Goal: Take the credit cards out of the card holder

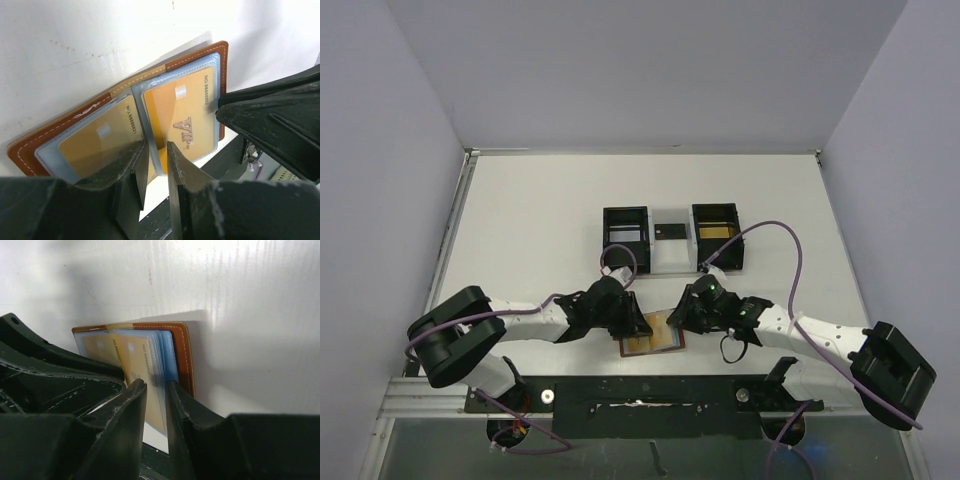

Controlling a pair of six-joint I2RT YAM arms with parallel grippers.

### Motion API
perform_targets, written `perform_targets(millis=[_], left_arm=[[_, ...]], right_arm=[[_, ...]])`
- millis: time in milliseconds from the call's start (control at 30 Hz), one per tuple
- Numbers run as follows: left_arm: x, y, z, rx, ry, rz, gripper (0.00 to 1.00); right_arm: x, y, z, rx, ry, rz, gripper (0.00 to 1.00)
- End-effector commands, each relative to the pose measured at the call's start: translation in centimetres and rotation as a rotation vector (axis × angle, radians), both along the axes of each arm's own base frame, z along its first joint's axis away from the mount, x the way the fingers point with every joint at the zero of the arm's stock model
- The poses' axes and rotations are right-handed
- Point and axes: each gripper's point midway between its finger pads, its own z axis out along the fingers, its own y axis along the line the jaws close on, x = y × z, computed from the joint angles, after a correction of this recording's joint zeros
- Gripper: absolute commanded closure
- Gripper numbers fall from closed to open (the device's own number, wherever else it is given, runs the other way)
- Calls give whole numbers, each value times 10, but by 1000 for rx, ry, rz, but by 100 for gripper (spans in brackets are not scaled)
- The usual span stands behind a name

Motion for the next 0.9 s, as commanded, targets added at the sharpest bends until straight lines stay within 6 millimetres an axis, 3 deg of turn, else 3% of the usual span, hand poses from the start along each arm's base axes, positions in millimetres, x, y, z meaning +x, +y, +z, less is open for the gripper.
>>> perform_targets(millis=[0, 133, 300, 667, 867], left_arm=[[12, 0, 3, -44, -34, 55, 77], [13, 6, 2, -44, -27, 75, 77], [16, 6, 4, -53, -32, 81, 77], [14, 5, 4, -89, -13, 77, 77], [12, 5, 0, -106, 8, 76, 77]], right_arm=[[16, 12, 26, 11, -66, 52, 77], [18, 7, 33, -38, -70, 65, 81], [17, 28, 49, 42, -99, 160, 82], [4, 13, 0, -52, 40, 112, 81], [-2, 8, -9, -62, 60, 104, 81]])
